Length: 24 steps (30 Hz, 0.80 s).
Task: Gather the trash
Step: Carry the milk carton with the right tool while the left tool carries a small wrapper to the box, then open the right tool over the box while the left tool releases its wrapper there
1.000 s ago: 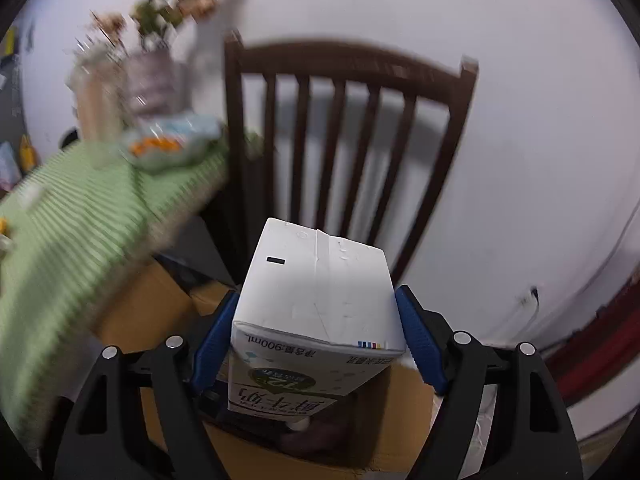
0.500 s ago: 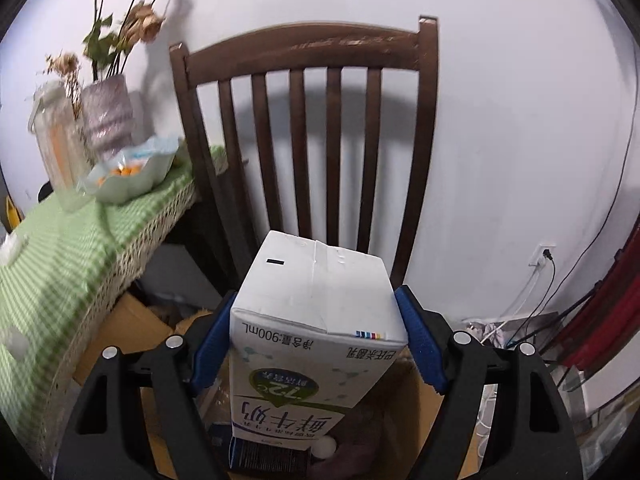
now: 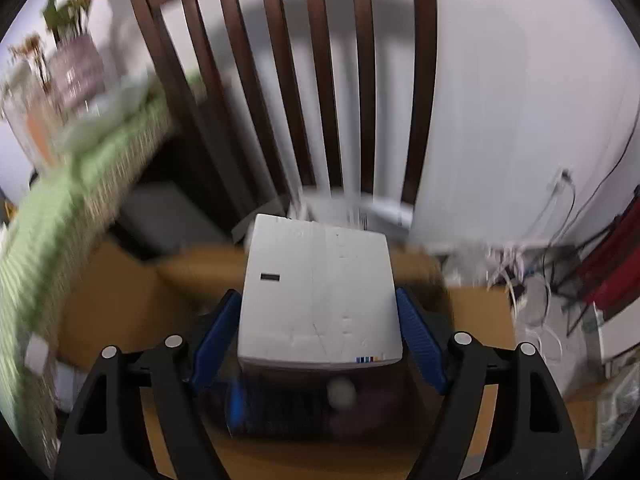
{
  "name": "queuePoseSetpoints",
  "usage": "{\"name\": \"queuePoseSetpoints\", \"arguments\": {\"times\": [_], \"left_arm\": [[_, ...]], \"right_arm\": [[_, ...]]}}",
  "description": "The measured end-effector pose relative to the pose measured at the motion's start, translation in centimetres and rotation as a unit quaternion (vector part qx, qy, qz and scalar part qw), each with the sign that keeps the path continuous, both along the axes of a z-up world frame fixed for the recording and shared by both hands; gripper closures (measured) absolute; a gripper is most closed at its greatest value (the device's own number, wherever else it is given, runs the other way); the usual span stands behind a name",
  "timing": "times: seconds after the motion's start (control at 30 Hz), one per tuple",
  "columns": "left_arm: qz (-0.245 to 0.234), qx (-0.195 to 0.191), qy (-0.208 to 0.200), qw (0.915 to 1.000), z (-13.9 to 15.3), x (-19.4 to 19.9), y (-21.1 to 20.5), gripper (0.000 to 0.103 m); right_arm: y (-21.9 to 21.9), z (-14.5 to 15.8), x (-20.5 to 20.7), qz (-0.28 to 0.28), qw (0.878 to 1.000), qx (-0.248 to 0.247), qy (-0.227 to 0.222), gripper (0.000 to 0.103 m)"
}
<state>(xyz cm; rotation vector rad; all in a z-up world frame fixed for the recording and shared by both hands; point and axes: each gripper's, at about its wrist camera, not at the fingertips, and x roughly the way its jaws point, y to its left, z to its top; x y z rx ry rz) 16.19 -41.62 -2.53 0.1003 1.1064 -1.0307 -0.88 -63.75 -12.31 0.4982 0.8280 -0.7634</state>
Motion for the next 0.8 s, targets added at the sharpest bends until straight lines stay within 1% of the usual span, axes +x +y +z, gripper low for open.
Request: {"name": "queuePoseSetpoints", "arguments": {"times": [0.07,0.13,0.2,0.3,0.43,0.5,0.53,0.57,0.63,0.67,0.73,0.77,0.8], "left_arm": [[-0.011,0.005,0.006,0.9999,-0.6,-0.5,-0.9,0.103],[-0.022,0.010,0.011,0.9996,-1.3,-0.9,-1.9,0.103],[-0.034,0.017,0.014,0.9992,-1.8,-1.5,-3.0,0.103],[-0.054,0.025,0.019,0.9980,-2.6,-2.4,-4.4,0.103],[-0.080,0.039,0.029,0.9956,-4.1,-3.8,-6.9,0.103],[-0.089,0.048,0.031,0.9944,-4.8,-4.3,-7.9,0.103],[-0.092,0.051,0.032,0.9940,-5.0,-4.6,-8.2,0.103],[-0.095,0.054,0.033,0.9935,-5.3,-4.8,-8.6,0.103],[-0.100,0.059,0.036,0.9926,-5.8,-5.1,-9.1,0.103],[-0.102,0.061,0.037,0.9922,-5.9,-5.2,-9.3,0.103],[-0.107,0.066,0.041,0.9912,-6.4,-5.4,-9.7,0.103],[-0.110,0.068,0.043,0.9906,-6.6,-5.4,-9.8,0.103],[-0.113,0.070,0.047,0.9901,-6.8,-5.6,-10.0,0.103]], "right_arm": [[-0.7,-1.6,-0.8,0.016,0.998,0.047,0.028,0.027],[-1.6,-2.4,-2.1,0.002,0.997,0.064,0.043,0.026],[-2.9,-2.3,-3.8,-0.038,0.996,0.054,0.060,0.026],[-4.0,-1.3,-5.9,-0.071,0.995,0.046,0.056,0.026],[-3.7,0.8,-7.4,-0.068,0.997,0.008,0.038,0.027],[-3.3,1.6,-7.8,-0.050,0.998,-0.004,0.034,0.045],[-2.8,1.6,-7.6,-0.037,0.998,-0.005,0.043,0.061],[-2.8,1.4,-7.7,-0.031,0.999,0.001,0.043,0.079],[-2.5,0.6,-7.5,-0.013,0.999,0.040,0.034,0.097],[-2.3,0.0,-7.3,-0.005,0.998,0.056,0.031,0.098],[-1.9,-1.6,-6.5,0.011,0.996,0.079,0.038,0.098],[-1.9,-2.3,-6.1,0.016,0.995,0.094,0.038,0.099],[-2.2,-3.1,-5.8,0.013,0.994,0.103,0.038,0.099]]}}
